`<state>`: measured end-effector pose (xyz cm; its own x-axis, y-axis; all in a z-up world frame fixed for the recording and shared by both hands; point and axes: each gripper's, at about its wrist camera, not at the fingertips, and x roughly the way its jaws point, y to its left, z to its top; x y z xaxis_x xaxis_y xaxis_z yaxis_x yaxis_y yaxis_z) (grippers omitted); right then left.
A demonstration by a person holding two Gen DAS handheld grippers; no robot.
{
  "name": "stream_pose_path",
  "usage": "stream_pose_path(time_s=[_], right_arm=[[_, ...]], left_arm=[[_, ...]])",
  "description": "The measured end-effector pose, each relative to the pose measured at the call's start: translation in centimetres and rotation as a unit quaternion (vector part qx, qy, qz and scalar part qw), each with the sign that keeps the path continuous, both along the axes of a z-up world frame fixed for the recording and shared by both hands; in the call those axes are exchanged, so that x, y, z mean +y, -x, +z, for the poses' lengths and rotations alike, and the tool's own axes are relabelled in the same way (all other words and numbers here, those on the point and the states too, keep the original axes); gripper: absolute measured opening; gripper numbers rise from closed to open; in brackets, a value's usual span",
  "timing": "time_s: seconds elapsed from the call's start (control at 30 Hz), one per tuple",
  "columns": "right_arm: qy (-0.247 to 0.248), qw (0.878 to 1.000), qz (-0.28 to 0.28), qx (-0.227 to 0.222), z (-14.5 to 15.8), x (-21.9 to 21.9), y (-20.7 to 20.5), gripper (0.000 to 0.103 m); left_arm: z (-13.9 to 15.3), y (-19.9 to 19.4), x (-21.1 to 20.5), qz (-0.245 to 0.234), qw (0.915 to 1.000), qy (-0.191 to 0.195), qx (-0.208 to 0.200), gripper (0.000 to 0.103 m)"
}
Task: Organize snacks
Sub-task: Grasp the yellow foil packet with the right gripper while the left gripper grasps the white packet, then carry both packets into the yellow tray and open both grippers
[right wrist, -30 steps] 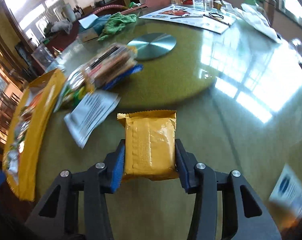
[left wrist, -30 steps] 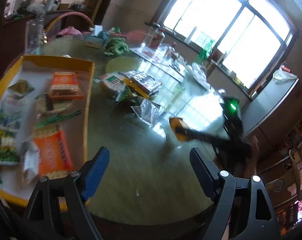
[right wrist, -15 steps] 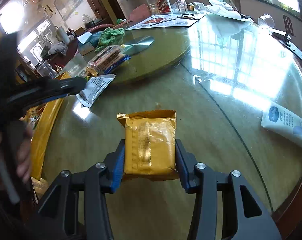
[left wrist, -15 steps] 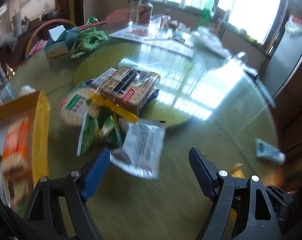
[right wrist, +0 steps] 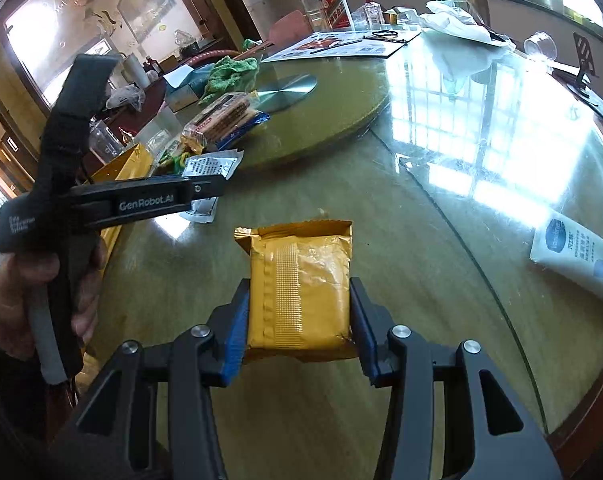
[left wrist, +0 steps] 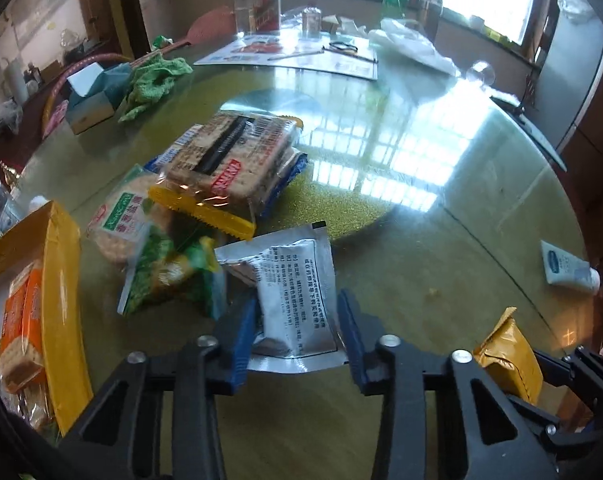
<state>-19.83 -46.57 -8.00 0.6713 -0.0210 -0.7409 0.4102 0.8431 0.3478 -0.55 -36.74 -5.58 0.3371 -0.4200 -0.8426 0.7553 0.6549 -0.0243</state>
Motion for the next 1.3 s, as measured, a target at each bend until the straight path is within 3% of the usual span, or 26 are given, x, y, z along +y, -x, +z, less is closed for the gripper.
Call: stream_pose_path(time_s=[0.03,0.07,0.33,0.43,0.6,0.87,1.07,1.3], right_arm=[[0.000,1.000,0.000,0.000,0.0,0.0,0.0,0.048],[0.002,1.000,0.000,0.001,0.0,0.1,0.0,0.048],[0.026,1.000,0.000,0.011,0.0,0.5,-0.2,0.048],[0.034,0.999,0.002,0.016,0.1,0.8,-0.3,0.048],[0.045,0.999,0.006,0.022,0.1,1.5,-0.3,0.048],[0.033,0.999,0.007,0.008,0.5,2.4,-0.3,0.045],[0.033,0.997,0.051,-0.048,4.0,6.2,-1.5,0.045],[0.041,0.983,0.156,-0.091,8.2,13.8,-6.0,0.045]], left_arm=[[0.1,-0.2,0.6,0.008,0.9997,0.013,0.017,0.027],[0.1,-0.3,1.1,0.013,0.9992,0.025,0.027,0.003],[-0.4,0.4,4.2,0.031,0.9955,0.066,0.060,0.005],[-0.8,0.0,4.6,0.046,0.9933,0.079,0.071,0.010],[-0.3,1.3,5.6,0.050,0.9933,0.087,0.056,0.002],[1.9,3.3,12.0,0.060,0.9775,0.172,0.107,0.001],[6.7,4.1,19.8,0.066,0.9648,0.242,0.080,0.001],[8.0,0.5,28.0,0.156,0.9572,0.242,0.030,0.001]])
